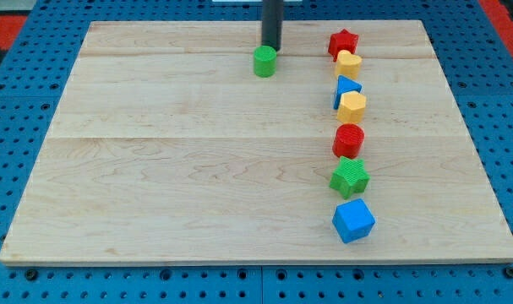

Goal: Push the group of blocks slightly down

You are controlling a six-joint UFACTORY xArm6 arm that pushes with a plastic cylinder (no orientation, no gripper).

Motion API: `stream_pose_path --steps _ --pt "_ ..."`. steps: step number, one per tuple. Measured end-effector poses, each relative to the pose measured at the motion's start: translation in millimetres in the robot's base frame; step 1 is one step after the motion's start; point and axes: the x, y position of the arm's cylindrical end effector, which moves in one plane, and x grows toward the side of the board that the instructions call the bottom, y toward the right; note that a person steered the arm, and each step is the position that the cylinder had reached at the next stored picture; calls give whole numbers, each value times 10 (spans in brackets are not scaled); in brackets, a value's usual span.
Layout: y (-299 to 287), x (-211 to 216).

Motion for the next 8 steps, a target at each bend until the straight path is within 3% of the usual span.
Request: stream_pose_path --steps 1,3,4,8 --pt "107 -170" --pt "929 -628" --pt "1412 -462" --pt "1421 310"
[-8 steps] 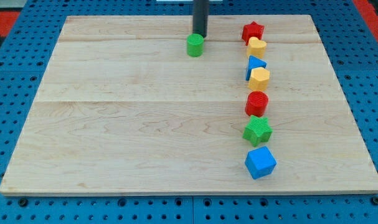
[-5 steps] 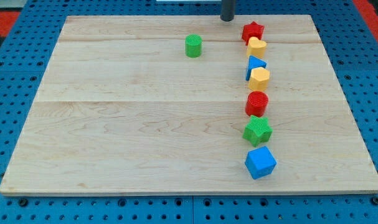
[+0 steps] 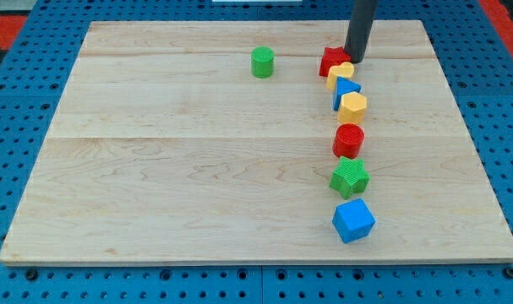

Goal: Push the group of blocks slightly down

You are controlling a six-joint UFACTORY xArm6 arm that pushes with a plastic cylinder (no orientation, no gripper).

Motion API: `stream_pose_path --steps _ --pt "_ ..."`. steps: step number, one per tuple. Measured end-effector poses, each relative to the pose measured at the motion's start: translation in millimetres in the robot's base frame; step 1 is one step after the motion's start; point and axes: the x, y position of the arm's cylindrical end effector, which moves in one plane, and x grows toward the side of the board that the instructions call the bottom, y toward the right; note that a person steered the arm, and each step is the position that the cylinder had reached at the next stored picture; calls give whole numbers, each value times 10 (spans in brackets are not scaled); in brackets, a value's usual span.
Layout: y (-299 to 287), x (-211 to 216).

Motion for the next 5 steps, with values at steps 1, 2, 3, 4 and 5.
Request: stream_pose_path --steps 1,2,3,4,5 --pt "82 -265" --pt "-53 -299" --pt "-152 -270" --pt "-152 -140" --pt "-152 60"
